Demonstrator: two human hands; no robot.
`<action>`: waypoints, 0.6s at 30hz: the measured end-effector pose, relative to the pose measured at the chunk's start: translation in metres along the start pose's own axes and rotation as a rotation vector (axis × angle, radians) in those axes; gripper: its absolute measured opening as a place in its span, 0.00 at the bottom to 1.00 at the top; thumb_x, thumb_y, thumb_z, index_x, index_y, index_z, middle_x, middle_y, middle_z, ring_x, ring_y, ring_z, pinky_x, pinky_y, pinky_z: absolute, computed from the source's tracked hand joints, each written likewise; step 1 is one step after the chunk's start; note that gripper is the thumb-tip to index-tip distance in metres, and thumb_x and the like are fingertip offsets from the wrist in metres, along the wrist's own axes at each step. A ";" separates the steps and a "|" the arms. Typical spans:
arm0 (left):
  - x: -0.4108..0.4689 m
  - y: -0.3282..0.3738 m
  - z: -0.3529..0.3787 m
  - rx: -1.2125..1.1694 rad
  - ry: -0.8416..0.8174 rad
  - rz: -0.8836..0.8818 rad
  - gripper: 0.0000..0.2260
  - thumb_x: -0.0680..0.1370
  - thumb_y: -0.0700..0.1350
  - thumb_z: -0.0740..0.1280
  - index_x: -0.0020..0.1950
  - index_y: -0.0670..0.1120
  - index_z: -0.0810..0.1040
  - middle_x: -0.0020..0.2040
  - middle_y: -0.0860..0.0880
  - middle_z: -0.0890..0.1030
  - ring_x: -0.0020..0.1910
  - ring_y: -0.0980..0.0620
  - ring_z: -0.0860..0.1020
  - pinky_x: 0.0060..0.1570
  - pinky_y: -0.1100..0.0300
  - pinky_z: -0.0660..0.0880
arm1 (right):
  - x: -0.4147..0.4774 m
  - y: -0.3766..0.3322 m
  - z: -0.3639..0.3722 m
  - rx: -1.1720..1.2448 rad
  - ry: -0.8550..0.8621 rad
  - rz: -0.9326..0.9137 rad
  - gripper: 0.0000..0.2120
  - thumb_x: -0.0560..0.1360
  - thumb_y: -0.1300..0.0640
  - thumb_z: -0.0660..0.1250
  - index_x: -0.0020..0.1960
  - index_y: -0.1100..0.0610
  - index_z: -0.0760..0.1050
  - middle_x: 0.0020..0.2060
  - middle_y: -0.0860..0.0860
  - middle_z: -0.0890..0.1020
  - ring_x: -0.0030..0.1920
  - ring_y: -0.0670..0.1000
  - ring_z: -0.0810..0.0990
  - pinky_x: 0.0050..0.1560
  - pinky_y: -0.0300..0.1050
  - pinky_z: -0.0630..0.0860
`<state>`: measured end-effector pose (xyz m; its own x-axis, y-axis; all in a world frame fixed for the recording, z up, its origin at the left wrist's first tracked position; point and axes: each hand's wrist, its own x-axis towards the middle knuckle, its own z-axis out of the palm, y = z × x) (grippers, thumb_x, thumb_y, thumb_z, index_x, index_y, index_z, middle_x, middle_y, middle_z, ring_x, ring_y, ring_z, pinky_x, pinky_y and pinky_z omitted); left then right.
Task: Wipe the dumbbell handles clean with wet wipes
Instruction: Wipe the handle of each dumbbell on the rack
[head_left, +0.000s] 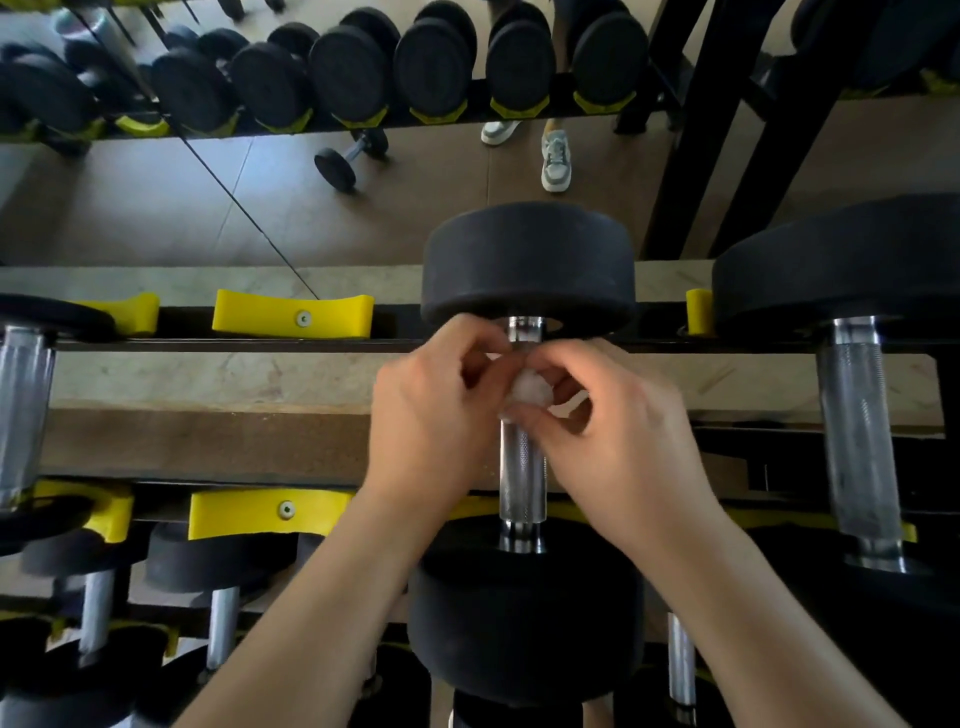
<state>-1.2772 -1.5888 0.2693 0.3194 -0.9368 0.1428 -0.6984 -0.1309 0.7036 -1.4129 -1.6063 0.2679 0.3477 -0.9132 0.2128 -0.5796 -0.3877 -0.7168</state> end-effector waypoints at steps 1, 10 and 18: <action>-0.004 -0.003 -0.007 0.006 -0.050 -0.010 0.03 0.75 0.45 0.70 0.48 0.52 0.81 0.37 0.57 0.81 0.39 0.59 0.79 0.38 0.67 0.73 | 0.003 -0.001 0.001 -0.050 -0.033 -0.040 0.17 0.70 0.55 0.74 0.59 0.53 0.78 0.49 0.46 0.81 0.46 0.43 0.79 0.45 0.35 0.77; -0.108 -0.011 -0.041 0.024 -0.191 0.075 0.13 0.79 0.55 0.60 0.53 0.55 0.83 0.50 0.61 0.78 0.52 0.59 0.75 0.54 0.73 0.68 | -0.011 0.007 0.000 0.003 -0.164 -0.087 0.07 0.73 0.59 0.70 0.51 0.55 0.83 0.46 0.45 0.81 0.45 0.40 0.78 0.48 0.31 0.76; -0.129 -0.009 -0.032 0.054 -0.125 0.209 0.14 0.79 0.53 0.60 0.61 0.52 0.79 0.55 0.55 0.75 0.55 0.56 0.71 0.55 0.64 0.69 | 0.022 -0.002 -0.002 -0.208 -0.149 -0.210 0.05 0.75 0.59 0.69 0.47 0.57 0.83 0.43 0.48 0.80 0.41 0.43 0.76 0.44 0.43 0.77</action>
<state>-1.2919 -1.4565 0.2667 0.0847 -0.9778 0.1916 -0.7751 0.0562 0.6293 -1.4057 -1.6260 0.2750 0.5706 -0.7882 0.2306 -0.6169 -0.5967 -0.5132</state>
